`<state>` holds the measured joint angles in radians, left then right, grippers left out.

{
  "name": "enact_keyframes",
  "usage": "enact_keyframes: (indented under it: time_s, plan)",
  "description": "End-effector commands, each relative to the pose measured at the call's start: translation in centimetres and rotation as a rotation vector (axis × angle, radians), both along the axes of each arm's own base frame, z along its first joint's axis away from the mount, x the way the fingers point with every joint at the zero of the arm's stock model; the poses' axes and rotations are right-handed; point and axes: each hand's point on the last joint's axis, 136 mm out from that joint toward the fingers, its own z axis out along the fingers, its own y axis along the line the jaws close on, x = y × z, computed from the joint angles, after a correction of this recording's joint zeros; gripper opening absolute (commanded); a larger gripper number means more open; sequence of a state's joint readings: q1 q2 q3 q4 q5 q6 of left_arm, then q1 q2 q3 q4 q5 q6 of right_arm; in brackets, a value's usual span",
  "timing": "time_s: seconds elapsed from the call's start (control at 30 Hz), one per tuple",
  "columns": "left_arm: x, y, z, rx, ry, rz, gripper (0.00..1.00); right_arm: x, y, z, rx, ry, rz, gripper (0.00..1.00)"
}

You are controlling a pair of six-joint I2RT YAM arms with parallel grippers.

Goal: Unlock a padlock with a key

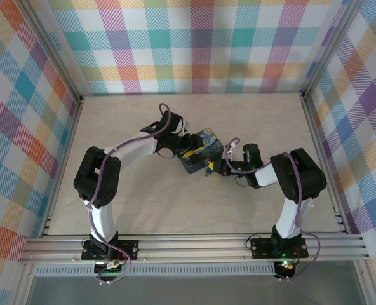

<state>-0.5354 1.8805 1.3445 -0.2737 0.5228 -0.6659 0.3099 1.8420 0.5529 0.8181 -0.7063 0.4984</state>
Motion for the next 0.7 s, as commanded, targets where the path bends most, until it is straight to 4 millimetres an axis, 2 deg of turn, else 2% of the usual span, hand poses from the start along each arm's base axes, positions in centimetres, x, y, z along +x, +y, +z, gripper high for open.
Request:
enact_keyframes:
  time_s: [0.0, 0.4, 0.67]
  plan:
    - [-1.3, 0.7, -2.2, 0.051, 0.043, 0.005, 0.63, 0.1, -0.7, 0.5, 0.025, 0.005, -0.037, 0.01]
    - [-2.5, 0.5, -3.2, 0.07, 0.062, -0.007, 0.63, 1.8, -1.1, 2.7, 0.117, 0.008, -0.137, 0.01]
    - [-2.6, 0.5, -3.5, 0.073, 0.072, -0.006, 0.63, 2.4, -2.0, 3.1, 0.126, 0.0, -0.215, 0.0]
